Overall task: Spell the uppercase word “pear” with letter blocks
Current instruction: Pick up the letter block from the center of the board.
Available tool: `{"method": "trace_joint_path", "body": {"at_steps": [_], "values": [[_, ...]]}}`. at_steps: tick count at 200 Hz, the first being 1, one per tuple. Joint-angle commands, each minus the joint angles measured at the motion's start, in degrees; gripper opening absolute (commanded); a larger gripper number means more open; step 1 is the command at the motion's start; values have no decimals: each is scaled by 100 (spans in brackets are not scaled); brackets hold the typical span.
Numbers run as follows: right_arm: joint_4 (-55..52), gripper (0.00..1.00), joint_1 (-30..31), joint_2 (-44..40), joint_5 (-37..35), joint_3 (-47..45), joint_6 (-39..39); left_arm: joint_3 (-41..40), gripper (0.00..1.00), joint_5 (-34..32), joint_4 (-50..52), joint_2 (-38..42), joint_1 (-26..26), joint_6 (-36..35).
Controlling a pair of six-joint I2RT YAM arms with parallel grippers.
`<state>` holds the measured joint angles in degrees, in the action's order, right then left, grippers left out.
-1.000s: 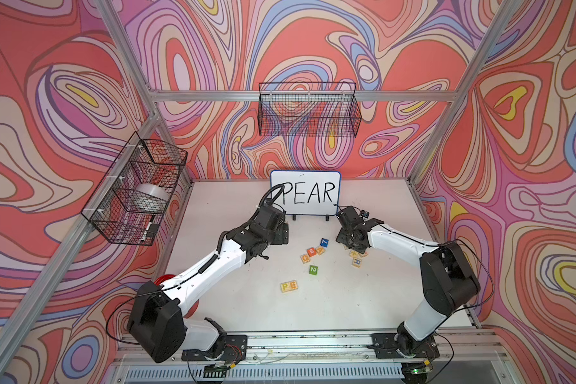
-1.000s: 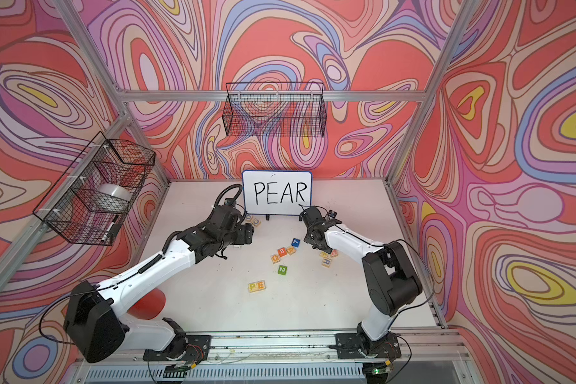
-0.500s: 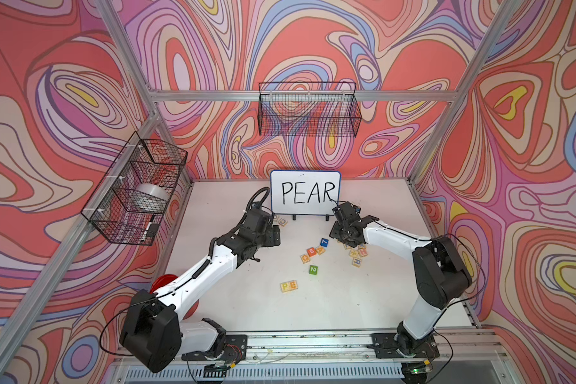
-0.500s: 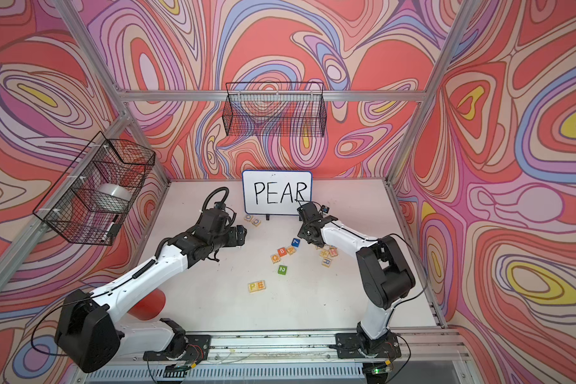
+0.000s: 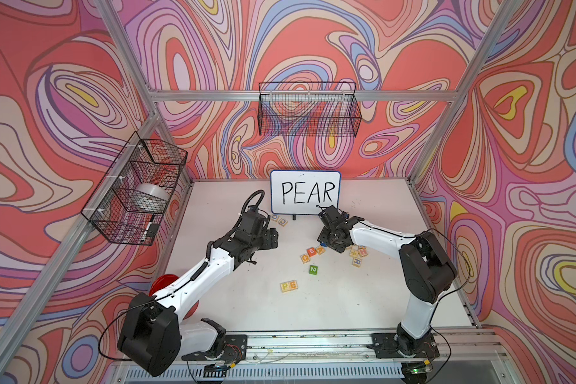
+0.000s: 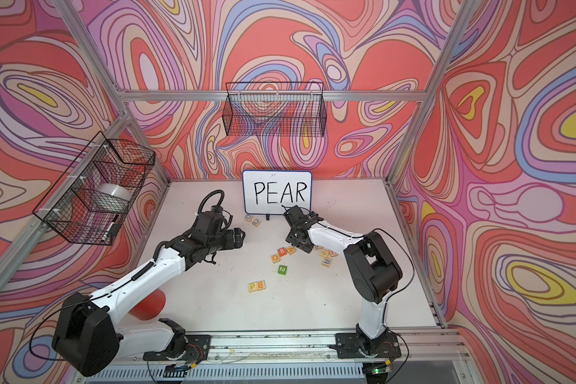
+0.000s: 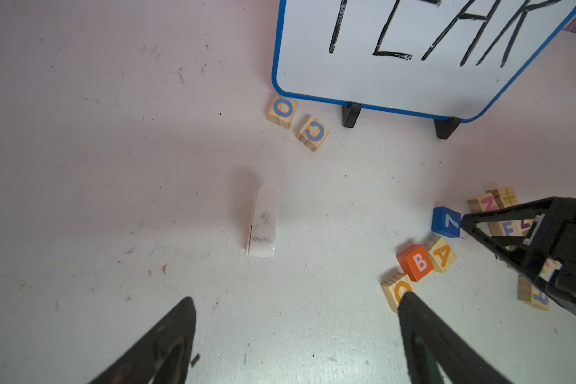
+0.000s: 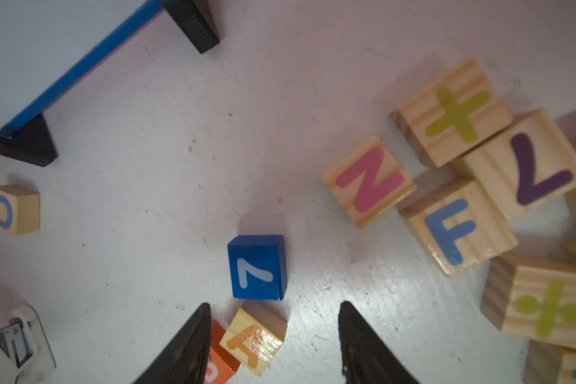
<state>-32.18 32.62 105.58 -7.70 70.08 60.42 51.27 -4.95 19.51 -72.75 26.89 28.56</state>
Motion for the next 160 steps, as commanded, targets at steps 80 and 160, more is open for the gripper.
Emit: {"method": "trace_joint_path", "body": {"at_steps": [80, 160], "values": [[-804, 60, 290, 627, -130, 627, 1103, -131, 91, -735, 219, 609, -24, 30], [-1747, 60, 563, 1130, -569, 1320, 1077, -191, 91, -744, 201, 652, -29, 93]]}}
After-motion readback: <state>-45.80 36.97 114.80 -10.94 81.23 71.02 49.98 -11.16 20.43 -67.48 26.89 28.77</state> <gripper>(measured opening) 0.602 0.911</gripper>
